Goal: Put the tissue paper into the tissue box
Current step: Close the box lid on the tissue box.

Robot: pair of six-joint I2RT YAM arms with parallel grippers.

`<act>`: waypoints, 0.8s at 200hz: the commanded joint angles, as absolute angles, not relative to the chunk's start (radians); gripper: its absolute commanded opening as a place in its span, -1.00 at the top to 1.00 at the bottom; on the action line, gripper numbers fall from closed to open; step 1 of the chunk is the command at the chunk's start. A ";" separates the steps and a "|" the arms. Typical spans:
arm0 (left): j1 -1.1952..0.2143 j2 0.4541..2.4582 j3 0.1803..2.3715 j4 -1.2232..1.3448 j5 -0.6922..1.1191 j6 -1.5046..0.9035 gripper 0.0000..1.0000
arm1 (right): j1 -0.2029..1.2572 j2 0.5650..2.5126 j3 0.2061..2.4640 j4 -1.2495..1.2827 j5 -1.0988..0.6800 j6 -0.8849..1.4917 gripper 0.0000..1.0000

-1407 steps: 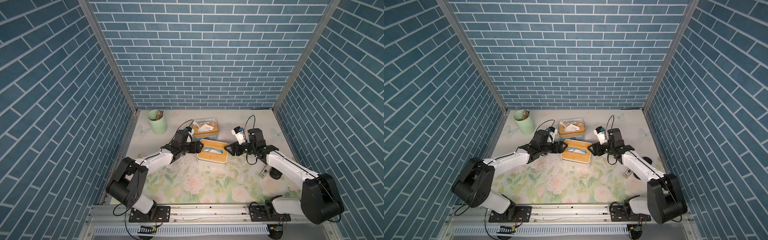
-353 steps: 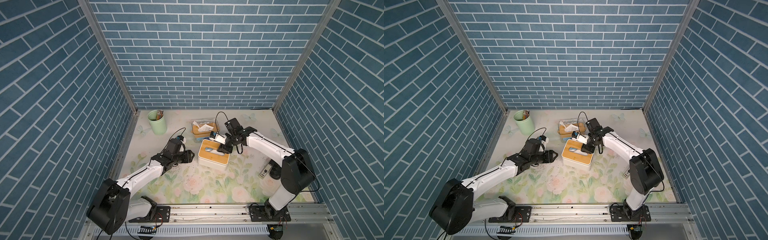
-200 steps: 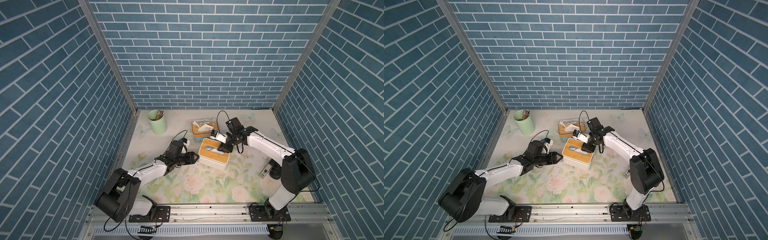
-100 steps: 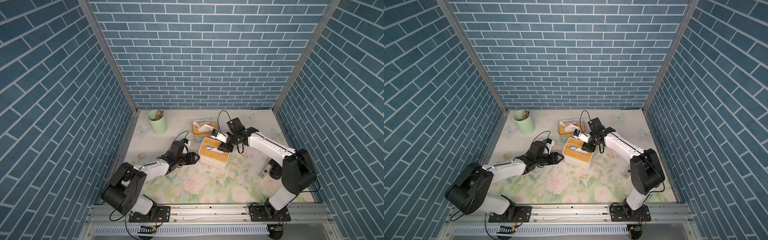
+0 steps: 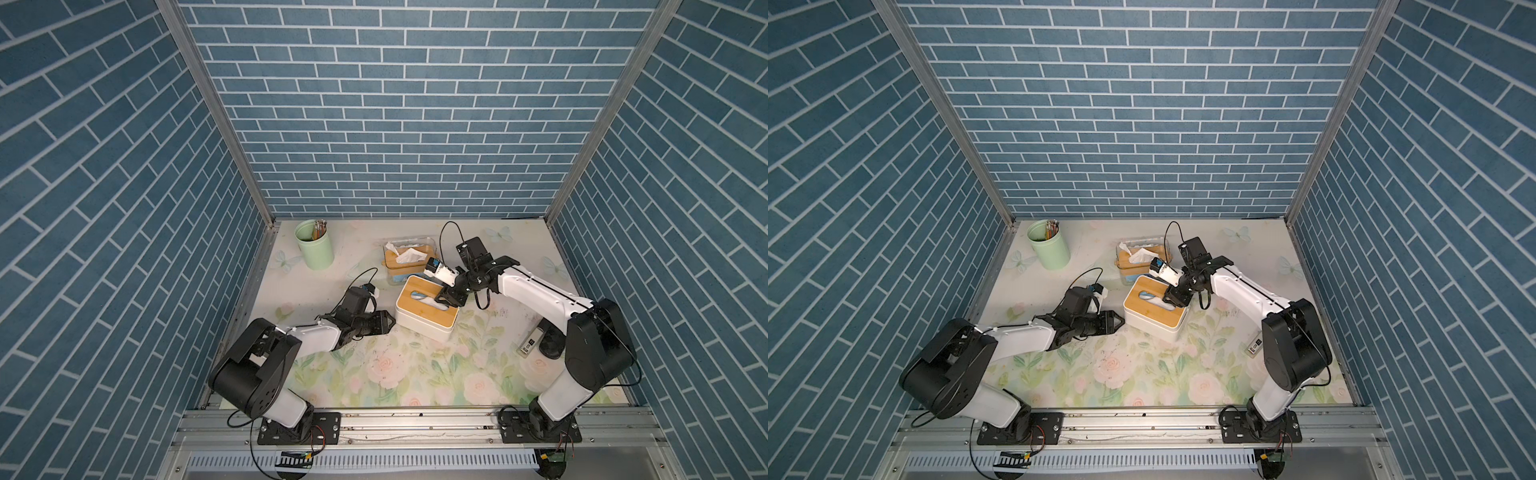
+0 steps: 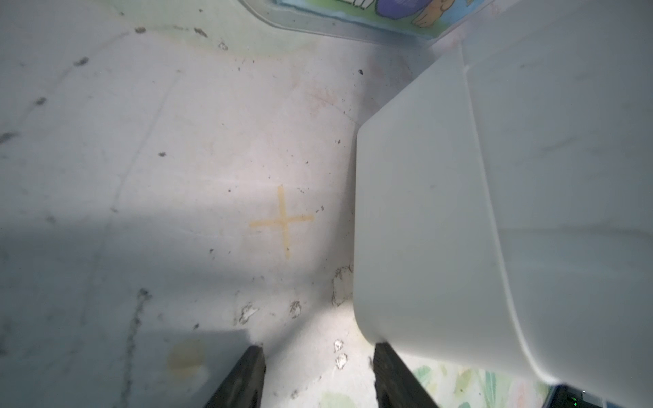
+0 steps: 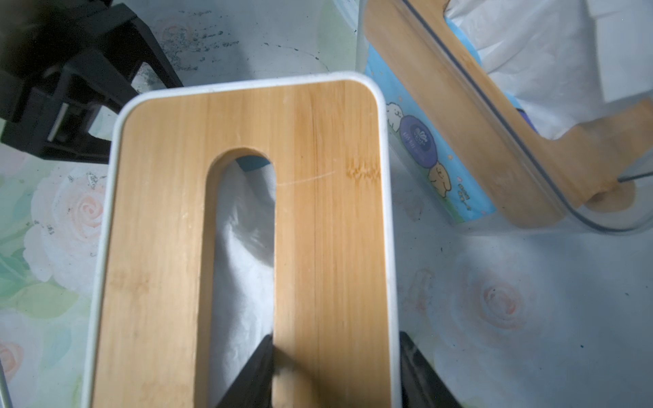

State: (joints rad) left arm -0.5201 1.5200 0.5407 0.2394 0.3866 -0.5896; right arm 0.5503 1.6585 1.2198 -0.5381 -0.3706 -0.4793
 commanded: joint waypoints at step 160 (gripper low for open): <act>-0.567 1.585 0.479 0.470 0.272 -0.517 -0.02 | 0.559 1.610 1.146 -0.501 -0.706 -0.306 0.97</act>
State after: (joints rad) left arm -0.5652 1.5394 0.4911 0.3805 0.3534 -0.5182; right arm 0.5327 1.6489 1.1671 -0.4416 -0.4583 -0.3367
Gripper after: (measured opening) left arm 0.514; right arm 0.501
